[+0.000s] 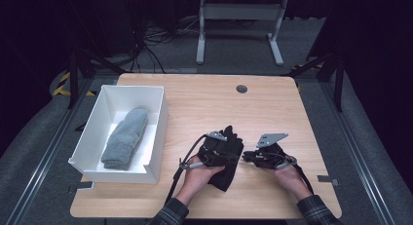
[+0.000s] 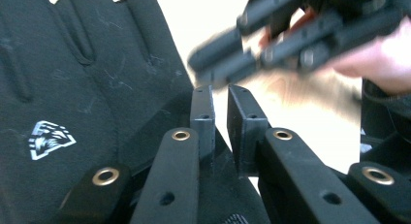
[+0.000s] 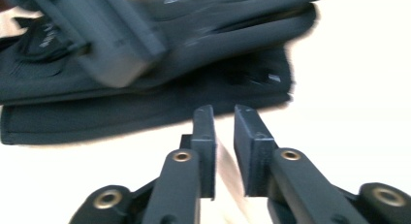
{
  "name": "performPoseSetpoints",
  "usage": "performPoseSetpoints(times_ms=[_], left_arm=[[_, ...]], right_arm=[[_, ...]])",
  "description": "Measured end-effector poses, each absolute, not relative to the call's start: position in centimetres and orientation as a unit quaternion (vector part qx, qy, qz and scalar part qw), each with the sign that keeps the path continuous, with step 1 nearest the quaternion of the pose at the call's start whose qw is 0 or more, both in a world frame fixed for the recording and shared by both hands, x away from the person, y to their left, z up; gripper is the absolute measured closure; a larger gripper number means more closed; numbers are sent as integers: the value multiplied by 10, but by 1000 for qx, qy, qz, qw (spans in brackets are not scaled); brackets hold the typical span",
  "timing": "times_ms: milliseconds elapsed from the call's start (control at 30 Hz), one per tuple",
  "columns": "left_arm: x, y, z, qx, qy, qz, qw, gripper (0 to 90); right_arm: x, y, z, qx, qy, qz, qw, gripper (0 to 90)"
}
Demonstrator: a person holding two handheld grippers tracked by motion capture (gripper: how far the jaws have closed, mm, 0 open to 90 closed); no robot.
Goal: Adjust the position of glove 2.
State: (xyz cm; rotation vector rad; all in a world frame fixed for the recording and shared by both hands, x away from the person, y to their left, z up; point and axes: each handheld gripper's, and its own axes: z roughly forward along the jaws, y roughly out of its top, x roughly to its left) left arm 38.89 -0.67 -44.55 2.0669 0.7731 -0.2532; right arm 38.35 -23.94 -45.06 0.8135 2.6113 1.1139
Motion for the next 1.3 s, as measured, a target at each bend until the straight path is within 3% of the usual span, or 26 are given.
performPoseSetpoints(times_ms=[100, 400, 500, 833, 1067, 1200, 1267, 1300], left_arm=[[386, -12, -450, 846, 307, -98, 426, 900], [376, -28, -453, 889, 283, -50, 357, 900], [374, -25, -452, 894, 279, -51, 348, 900], [360, -5, -449, 922, 254, -26, 291, 900], [354, -2, -446, 922, 242, -30, 300, 900], [352, 0, -436, 916, 233, -31, 326, 824], [351, 4, -430, 911, 234, -21, 339, 712], [352, 6, -427, 910, 233, -19, 343, 712]], right_arm=[[386, -256, -448, 294, 871, 377, 110, 706], [391, -273, -452, 326, 860, 361, 156, 422], [393, -276, -454, 332, 858, 357, 164, 376], [398, -283, -460, 343, 850, 362, 168, 317], [399, -283, -465, 337, 854, 360, 169, 315], [400, -284, -466, 340, 850, 366, 164, 306], [400, -285, -467, 340, 849, 369, 167, 285], [400, -285, -467, 340, 849, 369, 167, 285]])
